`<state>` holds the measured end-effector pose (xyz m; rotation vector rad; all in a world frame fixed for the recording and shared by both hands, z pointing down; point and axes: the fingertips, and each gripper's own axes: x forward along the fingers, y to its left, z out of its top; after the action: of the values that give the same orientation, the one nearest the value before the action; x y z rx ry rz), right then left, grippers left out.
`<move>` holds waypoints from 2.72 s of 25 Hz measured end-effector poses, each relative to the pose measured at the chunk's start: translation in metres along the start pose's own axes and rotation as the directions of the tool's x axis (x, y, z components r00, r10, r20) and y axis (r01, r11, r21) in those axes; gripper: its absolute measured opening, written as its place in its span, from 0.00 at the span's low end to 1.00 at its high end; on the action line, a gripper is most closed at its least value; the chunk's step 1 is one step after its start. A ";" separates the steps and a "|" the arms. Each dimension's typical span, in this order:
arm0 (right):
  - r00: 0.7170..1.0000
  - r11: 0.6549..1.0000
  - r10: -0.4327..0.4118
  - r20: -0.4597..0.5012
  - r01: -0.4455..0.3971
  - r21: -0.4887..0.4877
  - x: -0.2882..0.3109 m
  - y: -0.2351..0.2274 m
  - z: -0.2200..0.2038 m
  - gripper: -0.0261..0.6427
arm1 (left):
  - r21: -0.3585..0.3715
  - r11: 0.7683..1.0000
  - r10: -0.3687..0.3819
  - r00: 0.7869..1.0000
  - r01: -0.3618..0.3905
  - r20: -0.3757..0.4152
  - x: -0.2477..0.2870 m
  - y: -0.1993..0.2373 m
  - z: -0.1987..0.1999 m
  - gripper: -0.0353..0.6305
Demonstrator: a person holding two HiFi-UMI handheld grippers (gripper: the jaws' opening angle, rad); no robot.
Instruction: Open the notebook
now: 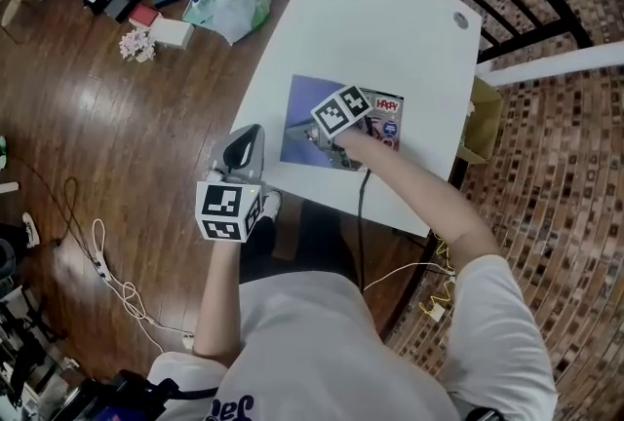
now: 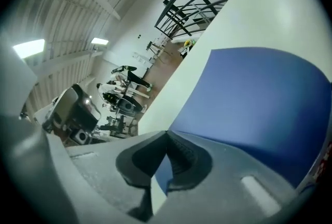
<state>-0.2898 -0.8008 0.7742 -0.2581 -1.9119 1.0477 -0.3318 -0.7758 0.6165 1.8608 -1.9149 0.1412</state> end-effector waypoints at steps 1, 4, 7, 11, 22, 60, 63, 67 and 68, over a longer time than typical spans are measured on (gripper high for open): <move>0.999 0.999 -0.035 -0.008 0.035 -0.009 0.002 -0.006 -0.002 0.02 | 0.000 1.000 -0.001 1.000 0.001 0.001 -0.003 0.000 -0.001 0.08; 0.994 0.993 -0.112 -0.013 0.112 -0.041 0.003 -0.013 -0.003 0.02 | 0.002 1.000 -0.006 1.000 0.006 0.009 -0.012 0.001 -0.002 0.08; 0.990 0.990 -0.140 0.022 0.140 -0.012 0.003 -0.009 -0.005 0.02 | -0.007 1.000 -0.015 1.000 0.015 0.018 -0.021 0.000 0.000 0.08; 0.958 0.994 -0.053 0.283 0.024 0.104 -0.011 0.043 0.007 0.02 | -0.011 0.997 -0.074 0.995 0.075 0.066 -0.035 -0.013 0.026 0.08; 0.520 0.941 -0.290 0.803 0.310 0.139 -0.162 0.156 -0.056 0.02 | 0.189 0.957 -0.256 0.947 0.220 0.194 -0.069 -0.120 0.103 0.08; 0.084 0.700 -0.281 0.956 0.699 0.144 -0.268 0.364 -0.226 0.02 | 0.279 0.953 -0.220 0.903 0.119 0.368 -0.259 -0.250 0.096 0.08; 0.075 0.693 -0.268 0.961 0.708 0.138 -0.265 0.367 -0.224 0.02 | 0.280 0.952 -0.220 0.906 0.120 0.360 -0.259 -0.245 0.086 0.08; 0.078 0.684 -0.270 0.960 0.717 0.134 -0.259 0.370 -0.225 0.02 | 0.267 0.955 -0.223 0.906 0.129 0.361 -0.262 -0.245 0.087 0.08; 0.078 0.681 -0.273 0.959 0.720 0.135 -0.259 0.370 -0.224 0.02 | 0.268 0.954 -0.227 0.905 0.133 0.360 -0.262 -0.245 0.087 0.08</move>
<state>-0.0487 -0.5883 0.3853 1.1207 -2.9285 0.1685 -0.1235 -0.5872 0.3770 2.3652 -2.0325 -0.0690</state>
